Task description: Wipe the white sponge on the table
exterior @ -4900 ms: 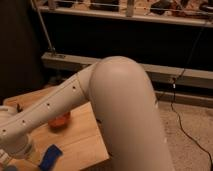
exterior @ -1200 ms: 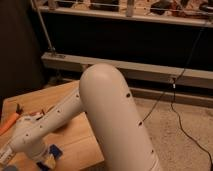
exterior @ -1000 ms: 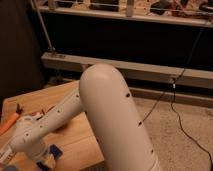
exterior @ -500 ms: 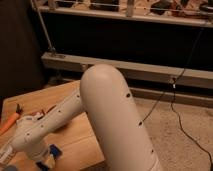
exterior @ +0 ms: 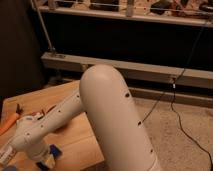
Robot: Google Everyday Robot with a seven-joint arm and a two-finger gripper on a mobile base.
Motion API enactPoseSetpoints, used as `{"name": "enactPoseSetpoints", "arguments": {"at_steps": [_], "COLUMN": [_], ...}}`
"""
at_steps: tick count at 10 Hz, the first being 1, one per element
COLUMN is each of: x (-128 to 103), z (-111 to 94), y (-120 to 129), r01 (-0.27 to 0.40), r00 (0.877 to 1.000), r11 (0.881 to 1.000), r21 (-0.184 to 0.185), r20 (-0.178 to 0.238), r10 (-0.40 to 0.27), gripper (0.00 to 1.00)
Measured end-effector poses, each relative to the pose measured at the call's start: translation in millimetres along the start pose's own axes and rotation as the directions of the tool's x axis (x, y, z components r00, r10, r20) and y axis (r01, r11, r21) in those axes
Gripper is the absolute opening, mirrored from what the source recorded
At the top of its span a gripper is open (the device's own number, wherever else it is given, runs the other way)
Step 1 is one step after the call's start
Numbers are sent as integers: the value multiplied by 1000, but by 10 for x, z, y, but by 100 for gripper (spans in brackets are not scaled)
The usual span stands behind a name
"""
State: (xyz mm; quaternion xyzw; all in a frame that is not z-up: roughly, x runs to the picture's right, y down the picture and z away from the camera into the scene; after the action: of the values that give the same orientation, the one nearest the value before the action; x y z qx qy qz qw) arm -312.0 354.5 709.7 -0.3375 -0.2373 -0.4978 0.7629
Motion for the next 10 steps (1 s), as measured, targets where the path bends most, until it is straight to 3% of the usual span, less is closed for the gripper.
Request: {"name": "enactPoseSetpoints", "arguments": {"at_steps": [5, 6, 8, 10], "x": [11, 11, 12, 4], "z": [-11, -11, -15, -17], "y": [-34, -38, -48, -49], "r01": [-10, -14, -18, -21], "r00": [1000, 1000, 1000, 1000], "r11": [1000, 1000, 1000, 1000], "r21": [-6, -6, -3, -2], "r20": [-18, -18, -18, -14], "r10": [10, 14, 18, 21], "gripper": [58, 55, 37, 37]}}
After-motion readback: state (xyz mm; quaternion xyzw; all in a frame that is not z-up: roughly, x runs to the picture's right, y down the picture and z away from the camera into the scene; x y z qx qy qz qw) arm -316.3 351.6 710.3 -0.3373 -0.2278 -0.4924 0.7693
